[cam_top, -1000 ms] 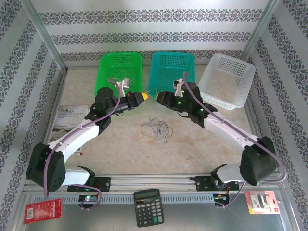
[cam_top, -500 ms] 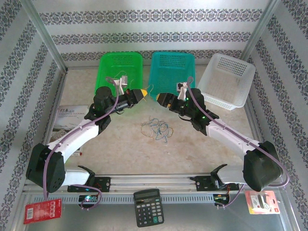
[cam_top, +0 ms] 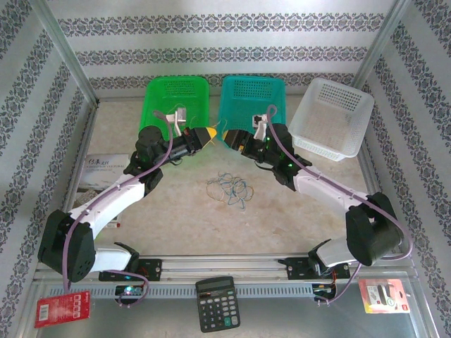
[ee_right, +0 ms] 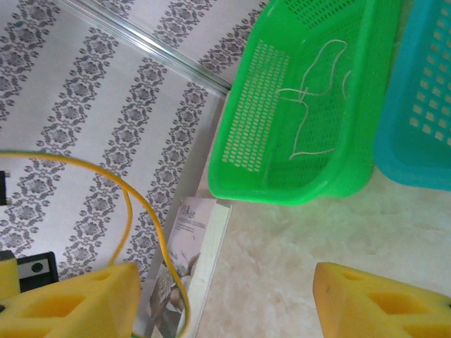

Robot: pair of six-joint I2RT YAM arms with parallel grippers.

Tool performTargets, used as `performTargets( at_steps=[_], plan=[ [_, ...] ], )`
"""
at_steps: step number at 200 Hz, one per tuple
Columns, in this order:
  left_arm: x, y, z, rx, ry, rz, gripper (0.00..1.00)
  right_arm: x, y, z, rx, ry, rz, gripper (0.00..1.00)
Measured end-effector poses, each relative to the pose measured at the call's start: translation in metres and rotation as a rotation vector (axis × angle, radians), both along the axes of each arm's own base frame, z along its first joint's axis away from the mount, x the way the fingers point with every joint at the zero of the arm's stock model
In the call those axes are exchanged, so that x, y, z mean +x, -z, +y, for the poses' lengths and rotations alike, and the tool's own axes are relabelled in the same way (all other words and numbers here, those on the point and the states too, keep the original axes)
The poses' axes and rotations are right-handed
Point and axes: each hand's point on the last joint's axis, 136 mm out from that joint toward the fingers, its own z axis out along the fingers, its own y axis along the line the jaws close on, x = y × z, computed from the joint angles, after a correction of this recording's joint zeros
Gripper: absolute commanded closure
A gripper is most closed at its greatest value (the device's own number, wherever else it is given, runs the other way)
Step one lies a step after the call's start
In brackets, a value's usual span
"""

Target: Untangle the cables

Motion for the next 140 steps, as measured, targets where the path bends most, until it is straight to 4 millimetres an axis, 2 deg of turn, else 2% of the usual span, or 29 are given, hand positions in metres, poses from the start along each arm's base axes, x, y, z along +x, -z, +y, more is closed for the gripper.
performTargets(
  at_steps=[96,140],
  plan=[
    [-0.002,-0.005,-0.003,-0.020,0.009,-0.005,1.00,0.014,-0.016,0.009,0.036,0.001,-0.025,0.37],
    [-0.004,-0.013,-0.008,-0.045,0.024,-0.019,1.00,0.024,-0.005,0.014,0.035,0.003,-0.002,0.48]
  ],
)
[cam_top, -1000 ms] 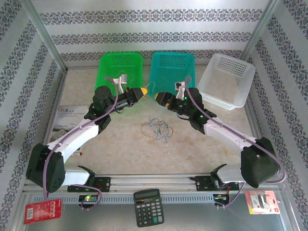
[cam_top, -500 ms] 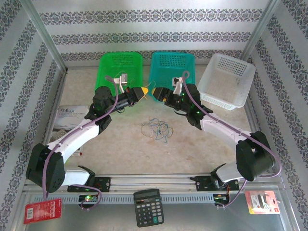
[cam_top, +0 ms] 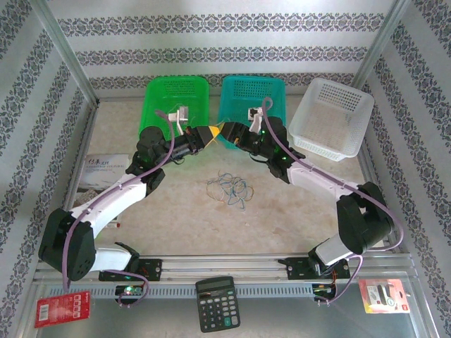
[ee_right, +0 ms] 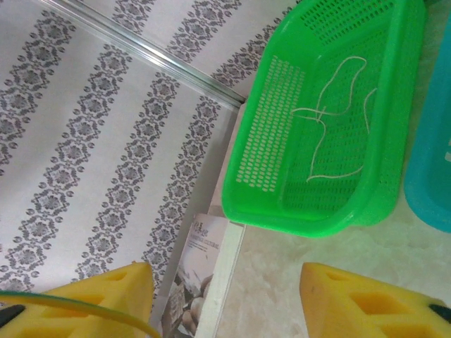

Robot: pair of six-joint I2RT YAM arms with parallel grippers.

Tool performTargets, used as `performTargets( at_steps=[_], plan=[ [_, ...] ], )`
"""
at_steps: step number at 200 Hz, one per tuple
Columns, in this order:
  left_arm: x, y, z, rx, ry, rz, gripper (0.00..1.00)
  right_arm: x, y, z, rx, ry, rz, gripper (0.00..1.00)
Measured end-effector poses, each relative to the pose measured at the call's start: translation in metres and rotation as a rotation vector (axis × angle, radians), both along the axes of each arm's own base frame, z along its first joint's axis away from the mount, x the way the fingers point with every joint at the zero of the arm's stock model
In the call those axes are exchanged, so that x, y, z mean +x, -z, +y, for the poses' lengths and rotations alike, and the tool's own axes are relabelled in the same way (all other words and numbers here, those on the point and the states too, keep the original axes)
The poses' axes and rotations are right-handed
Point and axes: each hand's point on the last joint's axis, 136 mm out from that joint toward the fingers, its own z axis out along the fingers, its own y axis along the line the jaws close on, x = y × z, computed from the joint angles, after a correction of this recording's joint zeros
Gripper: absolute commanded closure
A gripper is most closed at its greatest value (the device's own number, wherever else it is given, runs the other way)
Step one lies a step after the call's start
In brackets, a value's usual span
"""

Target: Untangle the cables

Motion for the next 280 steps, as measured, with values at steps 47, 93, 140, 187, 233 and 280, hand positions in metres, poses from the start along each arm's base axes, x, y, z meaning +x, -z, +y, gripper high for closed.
performTargets(
  at_steps=[47,93,140,187,233,280],
  plan=[
    [0.002,-0.017,-0.001,-0.027,0.002,-0.027,1.00,-0.002,0.012,0.009,0.003,-0.015,0.028,0.72],
    [0.003,-0.038,-0.002,-0.052,0.004,-0.064,1.00,-0.006,0.036,0.009,-0.004,-0.010,0.068,0.88],
    [0.006,-0.050,-0.003,-0.063,0.004,-0.081,1.00,-0.008,0.048,0.008,-0.008,0.001,0.072,1.00],
    [0.008,-0.046,-0.004,-0.049,0.003,-0.053,1.00,-0.005,0.049,-0.009,-0.007,0.037,0.059,1.00],
    [0.010,-0.044,-0.003,-0.045,-0.011,-0.049,0.94,0.009,0.025,-0.047,-0.033,0.112,0.015,1.00],
    [0.008,-0.024,0.003,-0.049,-0.043,-0.065,0.67,0.027,0.000,-0.068,-0.101,0.147,0.004,1.00]
  ],
)
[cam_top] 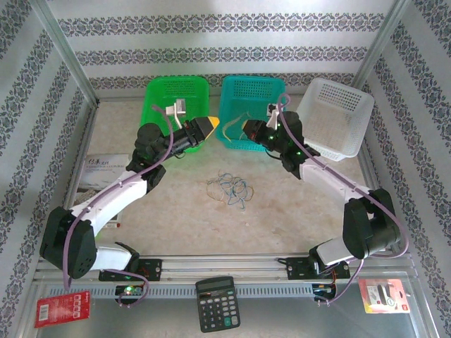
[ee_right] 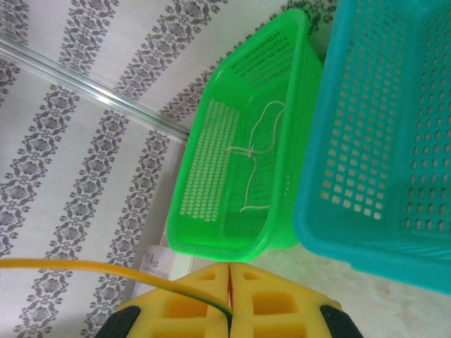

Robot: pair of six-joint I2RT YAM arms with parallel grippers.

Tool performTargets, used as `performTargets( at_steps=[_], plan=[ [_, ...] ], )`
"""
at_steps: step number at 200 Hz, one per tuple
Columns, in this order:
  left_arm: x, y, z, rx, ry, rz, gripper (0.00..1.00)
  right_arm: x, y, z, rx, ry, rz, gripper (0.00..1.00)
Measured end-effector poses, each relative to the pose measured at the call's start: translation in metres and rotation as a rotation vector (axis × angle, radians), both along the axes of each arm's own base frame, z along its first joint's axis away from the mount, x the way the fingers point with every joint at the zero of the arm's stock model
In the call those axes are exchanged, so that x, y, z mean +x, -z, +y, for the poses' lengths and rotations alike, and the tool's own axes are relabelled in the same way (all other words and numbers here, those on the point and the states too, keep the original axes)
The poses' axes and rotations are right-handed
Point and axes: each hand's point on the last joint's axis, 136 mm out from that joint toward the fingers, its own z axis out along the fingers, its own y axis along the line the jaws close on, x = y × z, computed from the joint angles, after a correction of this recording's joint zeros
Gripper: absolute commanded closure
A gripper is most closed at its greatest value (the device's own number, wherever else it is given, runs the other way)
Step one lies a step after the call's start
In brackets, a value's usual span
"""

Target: Untangle the cables

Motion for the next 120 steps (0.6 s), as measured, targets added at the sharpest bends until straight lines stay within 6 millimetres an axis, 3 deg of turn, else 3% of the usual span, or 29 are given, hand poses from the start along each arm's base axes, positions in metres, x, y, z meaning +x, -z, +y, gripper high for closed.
performTargets(
  at_steps=[28,60,95,120],
  plan=[
    [-0.001,0.025,0.002,0.022,-0.011,0.030,0.56,0.010,-0.021,-0.009,-0.030,0.015,-0.021,1.00],
    [-0.003,0.039,0.006,0.043,-0.030,0.035,0.42,0.024,-0.041,-0.016,-0.062,0.022,-0.050,1.00],
    [-0.010,0.039,0.011,0.057,-0.044,0.006,0.25,0.037,-0.043,-0.024,-0.106,0.032,-0.038,1.00],
    [-0.014,0.039,0.015,0.073,-0.059,-0.020,0.07,0.050,-0.039,-0.029,-0.138,0.036,-0.022,1.00]
  ],
)
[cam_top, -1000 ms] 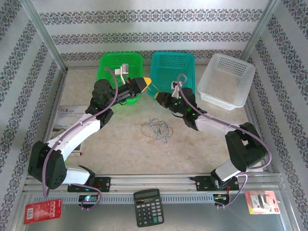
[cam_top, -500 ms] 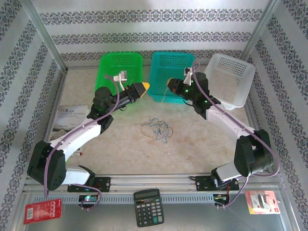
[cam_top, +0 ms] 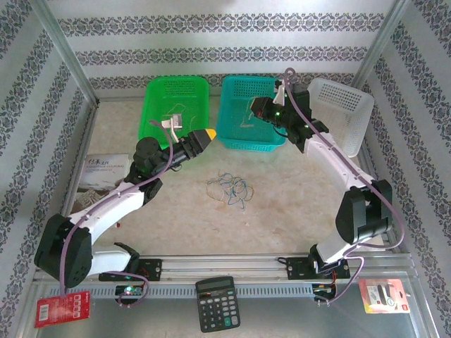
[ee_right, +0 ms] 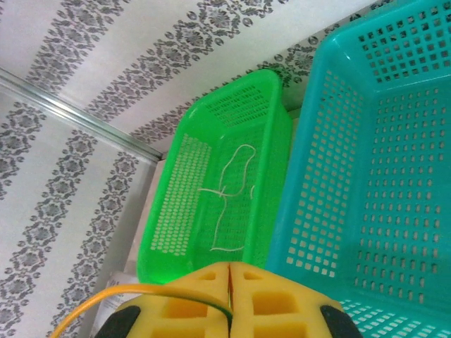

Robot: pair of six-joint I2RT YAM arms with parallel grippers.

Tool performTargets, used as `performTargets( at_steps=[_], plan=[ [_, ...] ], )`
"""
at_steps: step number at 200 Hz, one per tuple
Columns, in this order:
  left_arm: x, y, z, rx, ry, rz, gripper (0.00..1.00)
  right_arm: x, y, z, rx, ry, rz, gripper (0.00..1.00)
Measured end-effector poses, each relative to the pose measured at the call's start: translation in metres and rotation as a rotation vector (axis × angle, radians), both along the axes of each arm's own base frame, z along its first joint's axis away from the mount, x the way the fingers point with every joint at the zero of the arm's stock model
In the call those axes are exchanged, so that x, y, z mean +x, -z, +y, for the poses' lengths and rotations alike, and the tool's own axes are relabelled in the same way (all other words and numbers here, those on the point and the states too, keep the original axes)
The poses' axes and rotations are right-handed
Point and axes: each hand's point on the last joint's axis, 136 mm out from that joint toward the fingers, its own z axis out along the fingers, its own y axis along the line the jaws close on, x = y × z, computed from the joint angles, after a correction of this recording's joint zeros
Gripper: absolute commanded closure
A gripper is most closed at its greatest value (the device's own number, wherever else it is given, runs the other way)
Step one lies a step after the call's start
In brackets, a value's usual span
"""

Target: Untangle the cables

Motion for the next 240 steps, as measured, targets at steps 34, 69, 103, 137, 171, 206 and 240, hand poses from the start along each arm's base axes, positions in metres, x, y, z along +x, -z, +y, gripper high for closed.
performTargets(
  at_steps=[34,69,103,137,171,206,240],
  plan=[
    [-0.008,-0.004,0.007,0.037,-0.023,-0.033,0.00,0.023,0.009,-0.003,-0.045,0.004,0.027,1.00],
    [-0.011,-0.008,0.014,0.067,-0.053,-0.058,0.00,0.055,0.030,-0.001,-0.105,0.000,0.070,1.00],
    [-0.009,-0.002,0.016,0.086,-0.069,-0.049,0.00,0.087,0.062,0.004,-0.166,-0.006,0.128,0.90],
    [-0.006,0.005,0.016,0.093,-0.075,-0.033,0.00,0.114,0.100,0.008,-0.241,-0.018,0.195,0.46],
    [-0.002,0.012,0.017,0.106,-0.080,-0.014,0.00,0.126,0.125,0.009,-0.309,-0.030,0.252,0.42],
    [-0.002,0.016,0.017,0.113,-0.080,0.000,0.00,0.119,0.123,0.009,-0.341,-0.048,0.264,0.42],
    [-0.001,0.021,0.017,0.126,-0.079,0.015,0.00,0.094,0.104,0.017,-0.374,-0.079,0.239,0.42]
  ],
)
